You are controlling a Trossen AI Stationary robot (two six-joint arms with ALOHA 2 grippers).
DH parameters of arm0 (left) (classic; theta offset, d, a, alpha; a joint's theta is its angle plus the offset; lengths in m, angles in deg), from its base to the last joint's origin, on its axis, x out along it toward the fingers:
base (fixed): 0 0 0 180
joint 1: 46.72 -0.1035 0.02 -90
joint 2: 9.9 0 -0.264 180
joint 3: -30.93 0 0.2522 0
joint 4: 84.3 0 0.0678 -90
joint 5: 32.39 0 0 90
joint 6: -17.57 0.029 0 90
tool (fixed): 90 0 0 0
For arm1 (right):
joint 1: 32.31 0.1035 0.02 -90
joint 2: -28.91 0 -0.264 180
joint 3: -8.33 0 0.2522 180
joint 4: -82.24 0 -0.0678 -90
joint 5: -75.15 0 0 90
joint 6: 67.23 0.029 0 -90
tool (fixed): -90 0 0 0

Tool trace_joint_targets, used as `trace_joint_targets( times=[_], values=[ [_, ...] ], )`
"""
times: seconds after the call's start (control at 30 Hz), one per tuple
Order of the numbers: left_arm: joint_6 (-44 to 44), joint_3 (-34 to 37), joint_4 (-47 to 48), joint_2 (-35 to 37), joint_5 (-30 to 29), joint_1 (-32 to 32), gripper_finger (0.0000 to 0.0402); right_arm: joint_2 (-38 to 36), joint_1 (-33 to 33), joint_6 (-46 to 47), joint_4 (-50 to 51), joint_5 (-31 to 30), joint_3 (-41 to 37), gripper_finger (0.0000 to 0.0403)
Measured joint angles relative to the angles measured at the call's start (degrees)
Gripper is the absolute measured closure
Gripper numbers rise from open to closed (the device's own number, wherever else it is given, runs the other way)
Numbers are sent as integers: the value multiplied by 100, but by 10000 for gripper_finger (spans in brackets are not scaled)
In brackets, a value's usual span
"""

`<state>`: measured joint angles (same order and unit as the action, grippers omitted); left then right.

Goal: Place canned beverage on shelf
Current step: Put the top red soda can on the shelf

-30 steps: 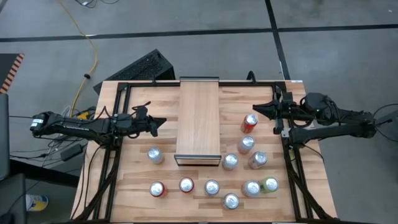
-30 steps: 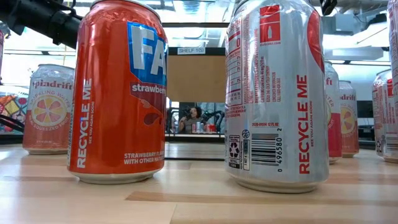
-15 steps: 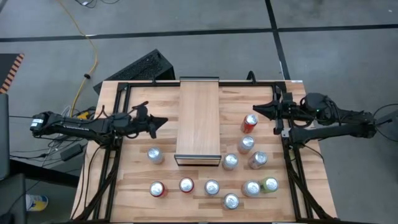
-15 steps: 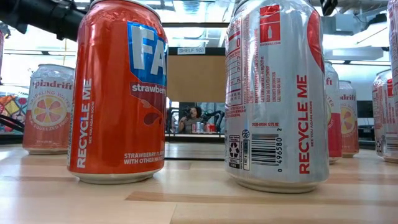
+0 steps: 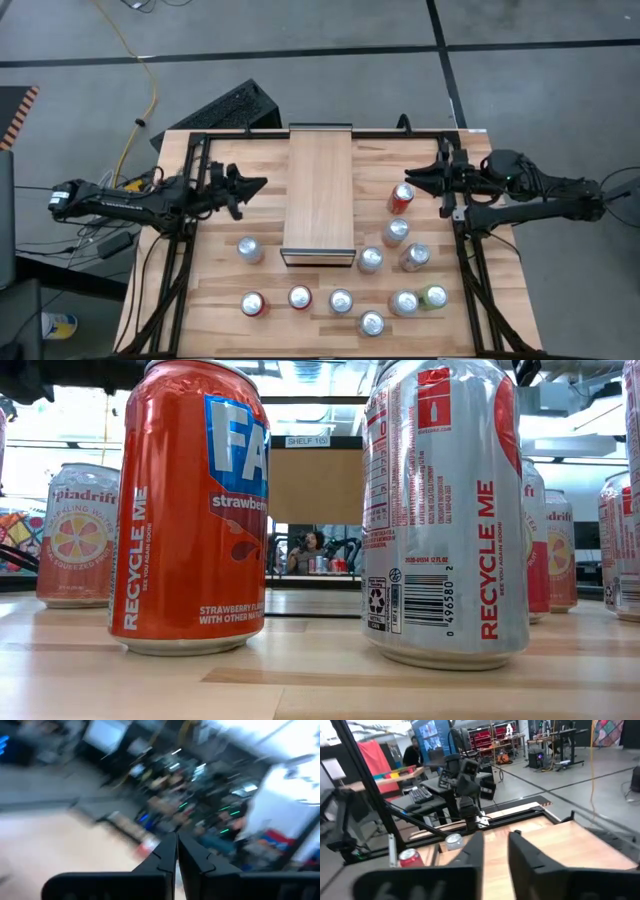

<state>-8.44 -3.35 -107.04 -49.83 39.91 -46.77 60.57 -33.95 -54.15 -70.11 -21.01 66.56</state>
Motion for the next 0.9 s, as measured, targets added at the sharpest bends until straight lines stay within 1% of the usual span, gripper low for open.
trace_joint_targets(
  times=[0.1, 0.23, 0.3, 0.37, 0.43, 0.53, 0.7, 0.8, 0.9],
  values=[
    [218, -130, -391, -8, 409, 2, 381, 1, 12, 83, -5, 1, 2, 265],
    [569, -544, -473, -4, 746, 1, 350, 119, 11, 101, 68, -135, 89, 186],
    [784, -757, -458, -9, 934, 2, 333, 229, -14, 61, 206, -246, 216, 157],
    [953, -958, -435, -22, 968, 4, 316, 339, -59, 43, 463, -371, 396, 139],
    [1043, -1139, -312, -22, 910, 4, 300, 471, -122, -16, 952, -482, 633, 133],
    [1176, -1329, -158, -24, 844, 2, 278, 699, -215, 11, 1966, -747, 1078, 133],
    [1076, -1656, 332, -17, 672, 2, 251, 1170, -387, 492, 3557, -1027, 1763, 133],
    [879, -1854, 587, -17, 678, 2, 238, 1507, -458, 719, 4263, -1044, 2019, 133],
    [906, -2073, 964, -13, 683, 2, 226, 1867, -501, 831, 4782, -1062, 2166, 133]
  ],
)
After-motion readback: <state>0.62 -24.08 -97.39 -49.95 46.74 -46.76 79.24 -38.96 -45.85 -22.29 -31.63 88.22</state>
